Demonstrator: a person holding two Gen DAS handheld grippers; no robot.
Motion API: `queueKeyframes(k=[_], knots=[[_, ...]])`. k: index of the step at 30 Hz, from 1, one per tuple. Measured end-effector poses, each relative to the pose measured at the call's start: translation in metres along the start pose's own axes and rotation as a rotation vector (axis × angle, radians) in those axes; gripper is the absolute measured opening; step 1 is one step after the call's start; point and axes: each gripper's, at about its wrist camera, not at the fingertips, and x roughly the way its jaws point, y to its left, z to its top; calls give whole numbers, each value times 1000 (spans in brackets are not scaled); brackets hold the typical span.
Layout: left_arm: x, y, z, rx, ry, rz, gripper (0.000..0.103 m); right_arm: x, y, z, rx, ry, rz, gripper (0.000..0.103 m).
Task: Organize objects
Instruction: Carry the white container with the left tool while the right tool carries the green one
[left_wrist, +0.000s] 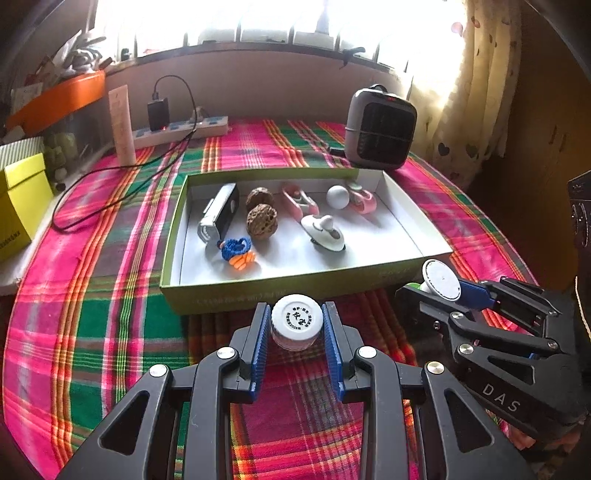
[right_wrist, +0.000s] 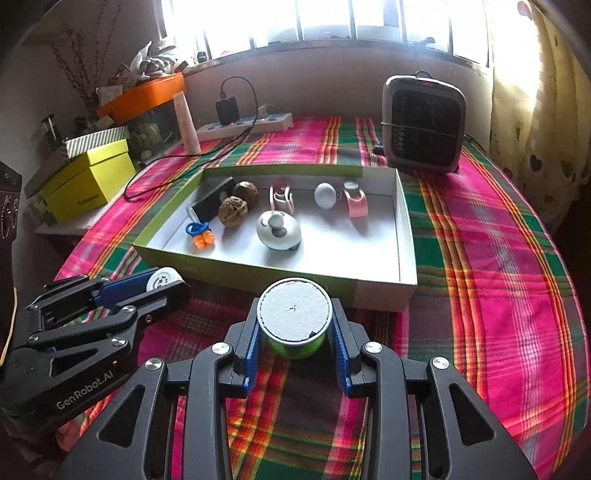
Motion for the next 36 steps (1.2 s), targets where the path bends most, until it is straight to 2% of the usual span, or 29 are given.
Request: queueKeyframes(k=[19,36], knots=[[2,-2,31,18,-36,-16,26,-1,-12,27,12,-51,-14,34],[31,6,55,-1,-12,-11,26,27,-31,53,14,-23,-21,34]])
